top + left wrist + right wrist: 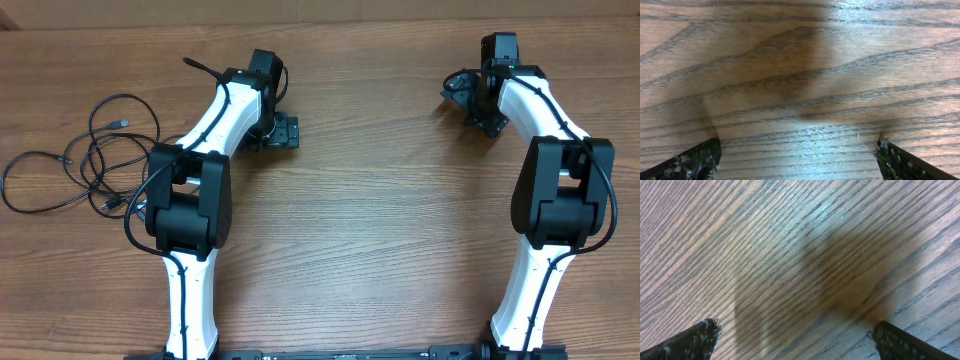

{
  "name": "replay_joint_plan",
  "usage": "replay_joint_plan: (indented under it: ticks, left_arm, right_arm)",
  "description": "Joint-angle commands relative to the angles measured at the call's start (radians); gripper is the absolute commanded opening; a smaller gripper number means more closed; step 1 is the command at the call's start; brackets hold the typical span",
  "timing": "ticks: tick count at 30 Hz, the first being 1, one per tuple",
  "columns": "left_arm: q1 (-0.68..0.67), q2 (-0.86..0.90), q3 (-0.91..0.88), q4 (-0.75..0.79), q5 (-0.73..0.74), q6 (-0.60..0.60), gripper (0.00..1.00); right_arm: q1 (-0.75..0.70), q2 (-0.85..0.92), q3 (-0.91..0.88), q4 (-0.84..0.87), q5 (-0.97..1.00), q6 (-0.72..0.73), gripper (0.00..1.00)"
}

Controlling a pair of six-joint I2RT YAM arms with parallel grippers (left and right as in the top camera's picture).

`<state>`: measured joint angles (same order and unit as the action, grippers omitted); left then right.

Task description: Untangle cables

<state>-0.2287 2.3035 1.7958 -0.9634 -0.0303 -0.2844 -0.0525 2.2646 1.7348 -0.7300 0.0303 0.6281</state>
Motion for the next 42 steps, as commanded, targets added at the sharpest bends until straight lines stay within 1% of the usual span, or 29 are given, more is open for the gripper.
replay_joint_plan:
  ticks: [1, 17, 22, 25, 27, 33, 42]
  left_arm:
    - [0.014, 0.111, -0.039, 0.018, 0.057, 0.015, 1.00]
    - [0.019, 0.112, -0.039, 0.030, 0.064, 0.015, 1.00]
    - [0.013, 0.072, -0.039, 0.034, 0.064, 0.015, 1.00]
    - [0.002, -0.012, -0.039, 0.034, 0.064, 0.015, 1.00]
    - [-0.007, -0.123, -0.039, 0.034, 0.064, 0.015, 1.00]
    - [-0.007, -0.337, -0.039, 0.034, 0.064, 0.015, 1.00]
    - [-0.007, -0.517, -0.039, 0.033, 0.064, 0.015, 1.00]
  right_arm:
    - [-0.004, 0.029, -0.016, 0.000, -0.005, 0.004, 1.00]
    - [-0.004, 0.029, -0.016, 0.000, -0.005, 0.004, 1.00]
    - [-0.004, 0.029, -0.016, 0.000, -0.005, 0.004, 1.00]
    - [-0.004, 0.029, -0.016, 0.000, -0.005, 0.004, 1.00]
    - [-0.004, 0.029, -0.016, 0.000, -0.005, 0.004, 1.00]
    - [-0.004, 0.029, -0.016, 0.000, -0.005, 0.004, 1.00]
    - [-0.004, 0.029, -0.016, 0.000, -0.005, 0.004, 1.00]
